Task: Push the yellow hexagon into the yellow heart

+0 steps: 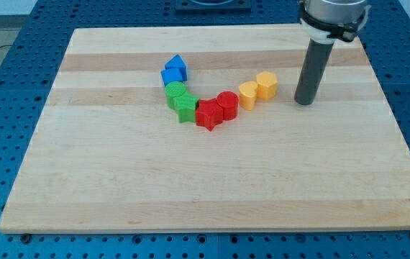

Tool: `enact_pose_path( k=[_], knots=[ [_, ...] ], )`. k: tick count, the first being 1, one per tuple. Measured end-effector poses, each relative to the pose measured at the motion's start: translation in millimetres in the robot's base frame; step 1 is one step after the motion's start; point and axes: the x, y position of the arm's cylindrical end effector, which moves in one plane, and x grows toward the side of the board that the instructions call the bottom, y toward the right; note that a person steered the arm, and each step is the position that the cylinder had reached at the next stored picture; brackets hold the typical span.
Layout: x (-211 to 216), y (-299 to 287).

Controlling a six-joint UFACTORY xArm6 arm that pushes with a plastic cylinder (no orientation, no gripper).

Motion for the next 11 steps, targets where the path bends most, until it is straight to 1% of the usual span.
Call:
enact_pose_path(
  k=[3, 5, 7, 8, 9, 10, 11],
  knots=[
    [0, 5],
    [-4, -26],
    [-44, -26],
    [-48, -60],
    [-25, -104],
    [23, -124],
    [54, -138]
  ],
)
